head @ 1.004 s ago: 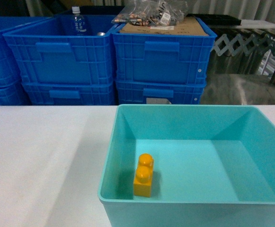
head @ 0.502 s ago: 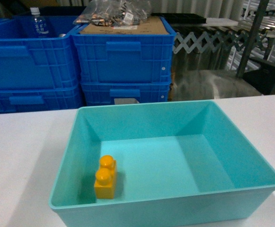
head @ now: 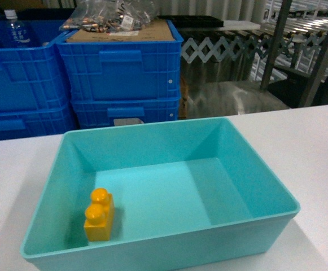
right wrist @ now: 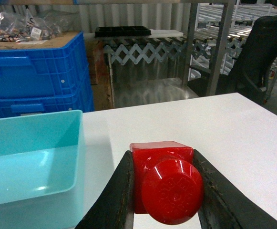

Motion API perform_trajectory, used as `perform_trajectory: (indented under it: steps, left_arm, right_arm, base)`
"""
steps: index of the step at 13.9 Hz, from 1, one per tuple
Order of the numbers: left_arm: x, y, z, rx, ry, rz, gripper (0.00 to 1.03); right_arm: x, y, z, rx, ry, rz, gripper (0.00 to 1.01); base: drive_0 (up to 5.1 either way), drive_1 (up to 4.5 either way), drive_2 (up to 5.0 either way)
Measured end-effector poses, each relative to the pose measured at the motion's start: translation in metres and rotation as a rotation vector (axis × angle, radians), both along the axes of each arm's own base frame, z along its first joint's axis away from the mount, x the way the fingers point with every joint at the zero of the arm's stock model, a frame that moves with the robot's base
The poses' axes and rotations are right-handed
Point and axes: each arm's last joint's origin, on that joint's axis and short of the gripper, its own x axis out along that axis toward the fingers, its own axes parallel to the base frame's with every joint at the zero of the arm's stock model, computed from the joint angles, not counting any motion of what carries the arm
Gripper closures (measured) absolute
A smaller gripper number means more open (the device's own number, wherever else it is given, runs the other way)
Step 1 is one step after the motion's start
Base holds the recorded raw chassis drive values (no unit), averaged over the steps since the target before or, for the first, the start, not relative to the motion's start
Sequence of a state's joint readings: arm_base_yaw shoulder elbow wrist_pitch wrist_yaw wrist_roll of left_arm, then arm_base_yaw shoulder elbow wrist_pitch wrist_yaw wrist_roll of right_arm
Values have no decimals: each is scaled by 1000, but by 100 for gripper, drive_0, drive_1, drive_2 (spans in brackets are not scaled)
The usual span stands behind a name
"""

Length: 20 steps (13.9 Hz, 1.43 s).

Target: Pick red block from blue box to shelf

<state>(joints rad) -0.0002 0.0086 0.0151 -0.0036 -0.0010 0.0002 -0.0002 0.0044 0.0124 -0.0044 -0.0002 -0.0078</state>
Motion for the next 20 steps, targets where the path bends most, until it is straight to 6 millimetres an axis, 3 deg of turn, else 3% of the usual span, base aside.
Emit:
perform_trajectory:
  steps: [20]
  left_arm:
    - [0, 0, 0, 0, 0, 0, 5]
  right_arm:
    - [0, 0, 0, 0, 0, 0, 74]
  base:
    - [-158, -158, -158]
